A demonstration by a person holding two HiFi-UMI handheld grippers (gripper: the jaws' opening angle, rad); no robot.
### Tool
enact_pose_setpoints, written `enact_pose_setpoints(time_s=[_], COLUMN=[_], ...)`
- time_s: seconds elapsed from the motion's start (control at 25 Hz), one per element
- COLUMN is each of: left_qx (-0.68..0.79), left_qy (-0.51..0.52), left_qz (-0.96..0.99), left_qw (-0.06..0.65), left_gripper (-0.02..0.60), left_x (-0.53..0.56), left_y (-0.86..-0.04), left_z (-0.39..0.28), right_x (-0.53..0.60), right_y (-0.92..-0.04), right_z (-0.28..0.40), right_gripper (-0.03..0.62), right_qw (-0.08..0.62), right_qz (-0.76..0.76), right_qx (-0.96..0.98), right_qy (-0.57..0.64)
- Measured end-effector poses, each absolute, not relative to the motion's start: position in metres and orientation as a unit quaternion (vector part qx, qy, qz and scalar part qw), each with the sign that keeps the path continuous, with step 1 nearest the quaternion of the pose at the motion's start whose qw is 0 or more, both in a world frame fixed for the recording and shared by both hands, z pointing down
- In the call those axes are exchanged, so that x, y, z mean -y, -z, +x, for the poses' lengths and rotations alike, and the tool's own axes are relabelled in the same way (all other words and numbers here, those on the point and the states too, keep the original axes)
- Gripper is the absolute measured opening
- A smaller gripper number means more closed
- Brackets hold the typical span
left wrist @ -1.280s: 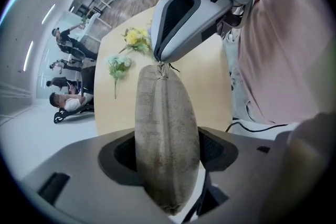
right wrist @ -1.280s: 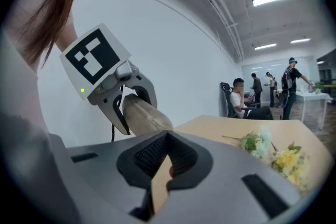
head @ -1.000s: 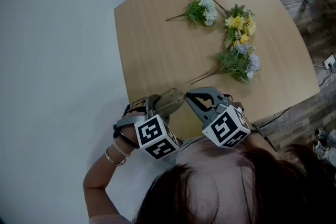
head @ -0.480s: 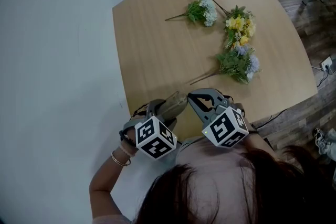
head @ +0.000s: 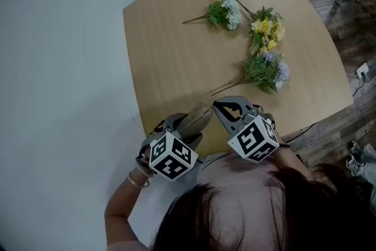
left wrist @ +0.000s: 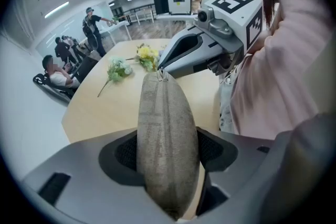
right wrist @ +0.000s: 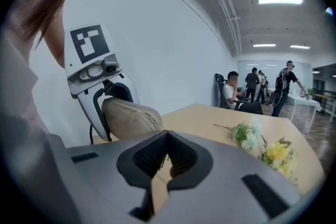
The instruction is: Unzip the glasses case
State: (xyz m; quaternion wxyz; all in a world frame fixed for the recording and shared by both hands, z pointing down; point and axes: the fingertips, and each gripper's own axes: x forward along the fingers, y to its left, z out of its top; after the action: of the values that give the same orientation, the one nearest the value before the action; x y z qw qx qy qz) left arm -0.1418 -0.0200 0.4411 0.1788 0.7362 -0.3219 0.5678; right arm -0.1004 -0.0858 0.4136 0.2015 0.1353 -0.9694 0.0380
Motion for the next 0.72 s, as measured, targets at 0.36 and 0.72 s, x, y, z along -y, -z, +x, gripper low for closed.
enact_pose_setpoints(time_s=[0.36, 0.72], left_qx=[0.333, 0.350], left_qy=[-0.515, -0.435], left_qz=[0.765, 0.790], left_qw=[0.197, 0.254], left_gripper=[0.282, 0.282], left_x=[0.020, 0.021], left_y=[-0.436, -0.428], left_z=[-0.132, -0.122], right_x=[0.093, 0.097], right_y=[-0.424, -0.425], right_z=[-0.094, -0.093], right_gripper=[0.014, 0.014], right_qw=[0.216, 0.214], right_qz=[0.154, 0.157], right_qx=[0.963, 0.962], right_qy=[-0.048, -0.059])
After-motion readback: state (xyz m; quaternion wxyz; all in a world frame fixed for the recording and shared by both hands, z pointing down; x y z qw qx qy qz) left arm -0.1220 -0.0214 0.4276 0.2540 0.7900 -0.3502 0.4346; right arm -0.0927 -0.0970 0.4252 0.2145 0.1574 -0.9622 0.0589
